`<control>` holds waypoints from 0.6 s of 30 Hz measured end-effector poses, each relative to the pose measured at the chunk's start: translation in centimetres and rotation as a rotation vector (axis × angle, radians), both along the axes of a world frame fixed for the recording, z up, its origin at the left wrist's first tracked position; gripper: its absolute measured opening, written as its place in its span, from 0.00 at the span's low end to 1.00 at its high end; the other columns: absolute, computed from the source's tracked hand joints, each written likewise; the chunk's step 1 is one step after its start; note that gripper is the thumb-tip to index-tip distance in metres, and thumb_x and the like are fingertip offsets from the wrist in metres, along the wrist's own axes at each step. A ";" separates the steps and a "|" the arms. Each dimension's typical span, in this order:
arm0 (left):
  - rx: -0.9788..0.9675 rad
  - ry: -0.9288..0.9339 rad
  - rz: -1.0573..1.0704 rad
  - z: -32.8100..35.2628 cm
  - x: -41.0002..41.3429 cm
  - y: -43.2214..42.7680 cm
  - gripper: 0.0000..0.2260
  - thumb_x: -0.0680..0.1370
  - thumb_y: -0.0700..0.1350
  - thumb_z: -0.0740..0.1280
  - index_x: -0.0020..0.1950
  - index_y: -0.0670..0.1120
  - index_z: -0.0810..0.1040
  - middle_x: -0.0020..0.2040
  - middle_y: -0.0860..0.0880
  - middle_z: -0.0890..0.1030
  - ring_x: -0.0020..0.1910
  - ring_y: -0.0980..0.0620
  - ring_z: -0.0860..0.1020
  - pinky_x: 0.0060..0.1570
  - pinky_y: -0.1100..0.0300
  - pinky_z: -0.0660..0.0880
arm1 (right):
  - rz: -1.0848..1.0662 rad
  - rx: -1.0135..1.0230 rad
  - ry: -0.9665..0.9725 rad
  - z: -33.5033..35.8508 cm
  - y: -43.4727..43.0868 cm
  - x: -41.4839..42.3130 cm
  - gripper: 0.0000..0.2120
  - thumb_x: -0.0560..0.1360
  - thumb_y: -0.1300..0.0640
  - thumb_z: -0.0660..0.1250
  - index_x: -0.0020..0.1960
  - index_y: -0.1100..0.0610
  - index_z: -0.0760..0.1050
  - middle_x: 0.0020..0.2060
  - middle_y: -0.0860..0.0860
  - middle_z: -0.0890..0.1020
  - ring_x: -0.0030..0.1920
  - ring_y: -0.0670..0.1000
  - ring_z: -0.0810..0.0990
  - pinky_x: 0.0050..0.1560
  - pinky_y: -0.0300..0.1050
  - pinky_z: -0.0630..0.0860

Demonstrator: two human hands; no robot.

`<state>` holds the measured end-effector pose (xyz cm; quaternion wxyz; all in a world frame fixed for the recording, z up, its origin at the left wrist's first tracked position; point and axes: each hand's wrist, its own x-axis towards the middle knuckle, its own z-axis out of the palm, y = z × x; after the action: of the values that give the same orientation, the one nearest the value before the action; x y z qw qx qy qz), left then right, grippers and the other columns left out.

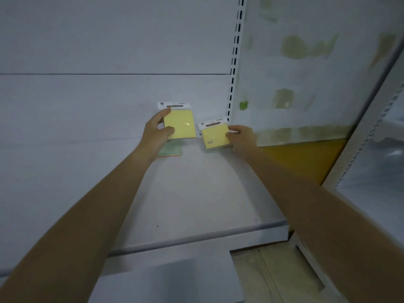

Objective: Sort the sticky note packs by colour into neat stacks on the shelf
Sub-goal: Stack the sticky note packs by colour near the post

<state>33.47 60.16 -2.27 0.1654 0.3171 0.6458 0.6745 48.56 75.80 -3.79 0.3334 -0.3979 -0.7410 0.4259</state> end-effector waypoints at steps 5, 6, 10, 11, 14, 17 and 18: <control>-0.003 0.015 0.034 -0.4 1.0 1.2 0.24 0.74 0.30 0.61 0.68 0.47 0.70 0.56 0.49 0.72 0.51 0.50 0.72 0.39 0.66 0.71 | 0.020 0.142 -0.112 -1.7 0.2 0.1 0.16 0.77 0.58 0.60 0.62 0.62 0.74 0.60 0.57 0.79 0.60 0.55 0.76 0.61 0.44 0.70; -0.002 0.015 0.036 -0.5 1.2 1.5 0.24 0.74 0.30 0.61 0.68 0.47 0.69 0.56 0.48 0.72 0.51 0.51 0.73 0.38 0.68 0.72 | 0.017 0.157 -0.100 -1.7 0.2 0.2 0.16 0.77 0.57 0.60 0.61 0.62 0.74 0.60 0.57 0.79 0.60 0.55 0.76 0.62 0.44 0.69; -0.016 0.007 0.017 -0.9 1.5 2.7 0.23 0.74 0.31 0.62 0.68 0.45 0.69 0.55 0.46 0.72 0.53 0.50 0.73 0.37 0.69 0.74 | 0.007 0.268 -0.104 -1.5 0.3 0.4 0.19 0.76 0.50 0.61 0.64 0.57 0.71 0.61 0.57 0.77 0.62 0.56 0.73 0.63 0.47 0.68; -0.018 -0.002 0.014 -1.0 1.7 3.1 0.23 0.74 0.31 0.63 0.68 0.45 0.69 0.55 0.45 0.72 0.53 0.50 0.73 0.39 0.66 0.73 | 0.019 0.294 -0.142 -1.5 0.3 0.6 0.22 0.75 0.48 0.61 0.66 0.57 0.70 0.61 0.57 0.76 0.63 0.56 0.72 0.63 0.49 0.68; -0.027 -0.043 0.017 -1.1 2.1 4.5 0.22 0.74 0.31 0.63 0.67 0.44 0.69 0.54 0.44 0.73 0.50 0.48 0.74 0.42 0.62 0.73 | 0.085 0.293 -0.312 -2.1 0.4 1.4 0.34 0.71 0.39 0.64 0.70 0.57 0.63 0.66 0.57 0.71 0.68 0.58 0.67 0.65 0.54 0.66; -0.051 -0.057 0.004 -1.3 2.6 5.9 0.22 0.74 0.32 0.64 0.67 0.43 0.69 0.53 0.43 0.73 0.49 0.47 0.74 0.51 0.55 0.73 | 0.142 0.255 -0.415 -2.8 0.1 2.1 0.39 0.66 0.35 0.66 0.67 0.58 0.62 0.65 0.57 0.71 0.66 0.58 0.69 0.63 0.54 0.70; -0.066 -0.056 0.001 -1.4 2.7 6.3 0.22 0.74 0.32 0.64 0.67 0.43 0.68 0.53 0.43 0.73 0.49 0.47 0.74 0.53 0.53 0.73 | 0.156 0.256 -0.431 -3.0 0.0 2.3 0.40 0.65 0.34 0.67 0.67 0.58 0.63 0.65 0.56 0.71 0.66 0.57 0.70 0.62 0.54 0.71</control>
<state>36.21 66.49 -3.63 0.1934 0.2921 0.6629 0.6617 50.89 75.82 -6.75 0.1815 -0.3756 -0.8713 0.2586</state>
